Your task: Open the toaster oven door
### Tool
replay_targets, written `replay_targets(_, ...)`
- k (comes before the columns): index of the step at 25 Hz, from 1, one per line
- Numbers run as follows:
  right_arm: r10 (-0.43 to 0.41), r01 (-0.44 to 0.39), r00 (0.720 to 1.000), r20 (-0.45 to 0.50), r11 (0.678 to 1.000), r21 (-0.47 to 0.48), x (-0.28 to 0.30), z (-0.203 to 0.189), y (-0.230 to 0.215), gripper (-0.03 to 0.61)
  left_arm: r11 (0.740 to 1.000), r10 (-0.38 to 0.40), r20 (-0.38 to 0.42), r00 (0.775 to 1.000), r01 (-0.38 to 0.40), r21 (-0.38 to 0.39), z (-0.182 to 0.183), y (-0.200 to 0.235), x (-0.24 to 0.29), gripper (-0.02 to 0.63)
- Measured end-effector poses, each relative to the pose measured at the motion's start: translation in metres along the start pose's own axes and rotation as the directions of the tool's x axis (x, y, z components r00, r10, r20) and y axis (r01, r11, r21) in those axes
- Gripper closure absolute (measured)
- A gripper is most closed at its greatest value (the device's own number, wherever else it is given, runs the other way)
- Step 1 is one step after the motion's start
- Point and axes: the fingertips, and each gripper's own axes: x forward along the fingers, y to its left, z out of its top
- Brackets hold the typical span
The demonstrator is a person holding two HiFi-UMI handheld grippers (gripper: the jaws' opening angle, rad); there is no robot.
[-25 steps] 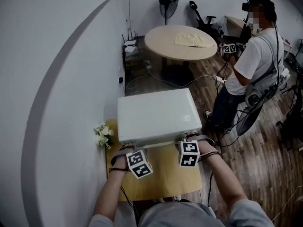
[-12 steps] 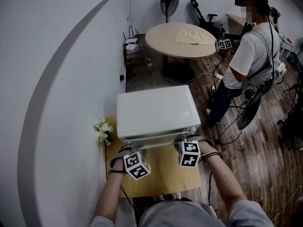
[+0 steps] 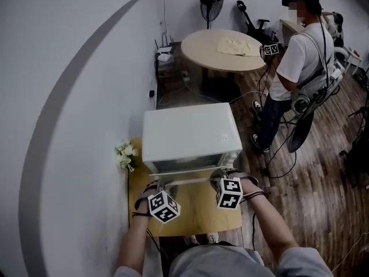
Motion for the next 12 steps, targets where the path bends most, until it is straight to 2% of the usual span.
replay_targets(6,0.01,-0.01,0.999,0.037,1.0,0.007,0.001,-0.004,0.019,0.532,0.995,0.001,0.062,0.998,0.005,-0.101,-0.007,-0.017,-0.003,0.509)
replay_targets(12,0.038,-0.04,0.996,0.078,0.999,0.023,0.005,-0.008,0.037,0.532,0.989,0.02,0.042,0.999,-0.013,-0.144,-0.015,-0.034,-0.002,0.505)
